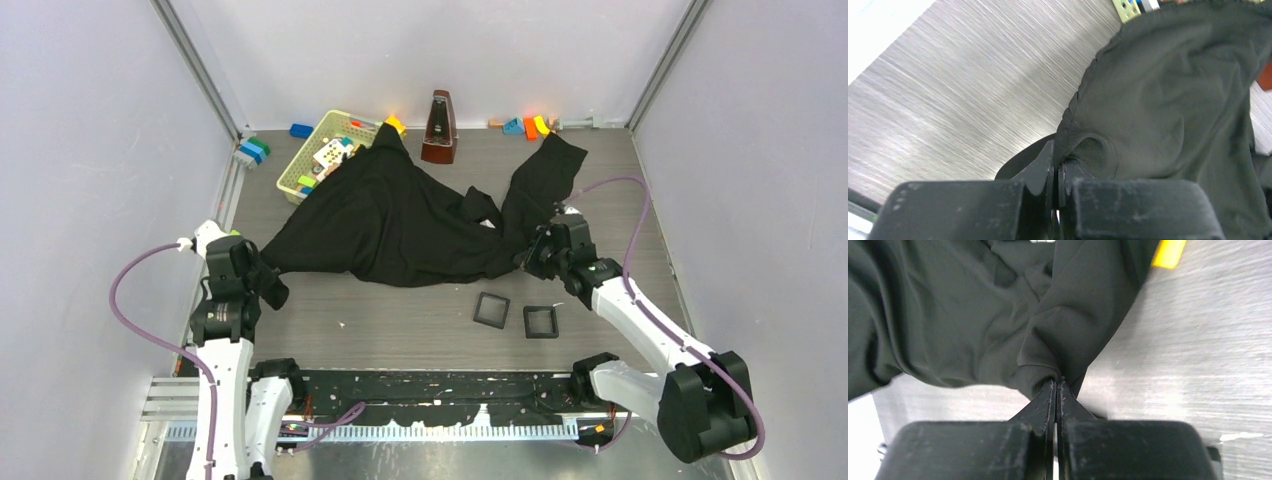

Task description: Remove the brooch from the garment

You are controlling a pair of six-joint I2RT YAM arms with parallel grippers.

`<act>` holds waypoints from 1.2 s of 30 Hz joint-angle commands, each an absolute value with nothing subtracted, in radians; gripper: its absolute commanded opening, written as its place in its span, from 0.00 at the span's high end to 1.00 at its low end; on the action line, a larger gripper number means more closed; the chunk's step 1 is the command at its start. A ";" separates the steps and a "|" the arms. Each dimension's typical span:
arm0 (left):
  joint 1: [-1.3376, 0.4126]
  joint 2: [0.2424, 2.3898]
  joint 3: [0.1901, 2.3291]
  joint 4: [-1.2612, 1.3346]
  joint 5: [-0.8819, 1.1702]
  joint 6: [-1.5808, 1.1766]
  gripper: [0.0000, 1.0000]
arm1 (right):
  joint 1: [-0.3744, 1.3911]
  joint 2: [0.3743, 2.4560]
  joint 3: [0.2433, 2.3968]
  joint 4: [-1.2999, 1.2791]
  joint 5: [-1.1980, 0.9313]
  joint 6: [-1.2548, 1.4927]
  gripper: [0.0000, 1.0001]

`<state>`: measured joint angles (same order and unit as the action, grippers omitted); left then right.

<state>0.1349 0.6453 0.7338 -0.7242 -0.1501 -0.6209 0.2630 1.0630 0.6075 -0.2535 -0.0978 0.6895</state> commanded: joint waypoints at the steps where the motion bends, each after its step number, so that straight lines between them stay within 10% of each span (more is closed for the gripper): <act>1: 0.140 0.642 0.803 -0.737 -0.385 -0.627 1.00 | 0.426 1.072 0.631 -0.365 -0.032 0.630 0.99; 5: 0.141 0.670 0.822 -0.686 -0.379 -0.620 0.99 | 0.545 1.118 0.643 -0.407 -0.005 0.641 0.95; 12: 0.105 0.890 0.917 -0.604 0.060 -0.553 0.31 | 0.549 1.091 0.783 -0.478 0.210 0.567 0.36; 18: -0.232 1.065 1.096 -0.664 -0.310 -0.487 0.17 | 0.548 1.262 1.002 -0.483 0.261 0.495 0.33; 36: -0.367 1.788 1.594 -0.577 -0.235 -0.377 0.00 | 0.380 1.824 1.367 -0.309 0.022 0.584 0.31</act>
<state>-0.3927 1.6943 1.4281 -0.5640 -0.2314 -0.4118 0.3729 1.7584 1.2675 -0.3779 0.0929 0.5556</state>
